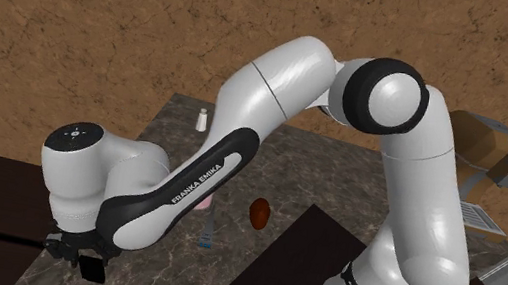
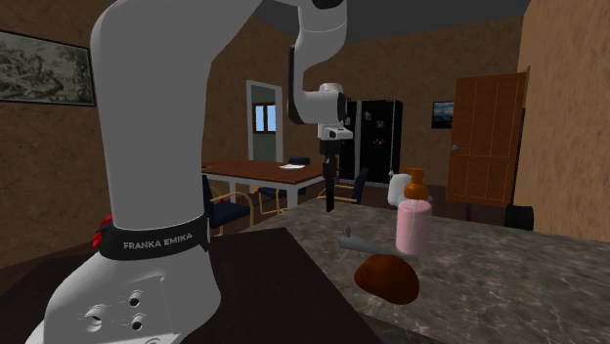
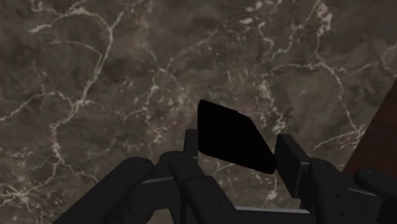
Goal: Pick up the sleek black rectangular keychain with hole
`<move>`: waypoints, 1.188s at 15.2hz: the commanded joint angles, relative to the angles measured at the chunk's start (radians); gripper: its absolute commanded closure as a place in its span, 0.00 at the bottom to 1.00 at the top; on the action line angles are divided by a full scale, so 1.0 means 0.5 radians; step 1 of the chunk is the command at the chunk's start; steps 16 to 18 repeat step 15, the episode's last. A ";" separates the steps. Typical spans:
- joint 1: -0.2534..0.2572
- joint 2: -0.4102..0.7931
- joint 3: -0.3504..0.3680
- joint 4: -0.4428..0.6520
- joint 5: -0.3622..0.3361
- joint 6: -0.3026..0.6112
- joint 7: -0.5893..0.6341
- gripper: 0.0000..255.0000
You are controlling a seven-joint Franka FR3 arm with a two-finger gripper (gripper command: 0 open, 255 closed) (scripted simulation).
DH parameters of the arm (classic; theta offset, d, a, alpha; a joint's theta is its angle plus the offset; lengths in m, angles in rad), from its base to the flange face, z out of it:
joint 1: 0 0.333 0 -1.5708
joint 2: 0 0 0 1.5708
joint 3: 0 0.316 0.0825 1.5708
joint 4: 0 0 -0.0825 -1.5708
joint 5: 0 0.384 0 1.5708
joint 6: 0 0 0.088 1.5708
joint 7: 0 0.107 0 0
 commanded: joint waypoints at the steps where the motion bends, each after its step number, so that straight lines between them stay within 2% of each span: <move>1: -0.013 -0.032 0.018 -0.004 0.020 -0.027 -0.012 1.00; 13: -0.094 -0.241 0.132 0.015 0.164 -0.237 -0.100 1.00; 18: -0.095 -0.243 0.133 0.016 0.166 -0.240 -0.101 1.00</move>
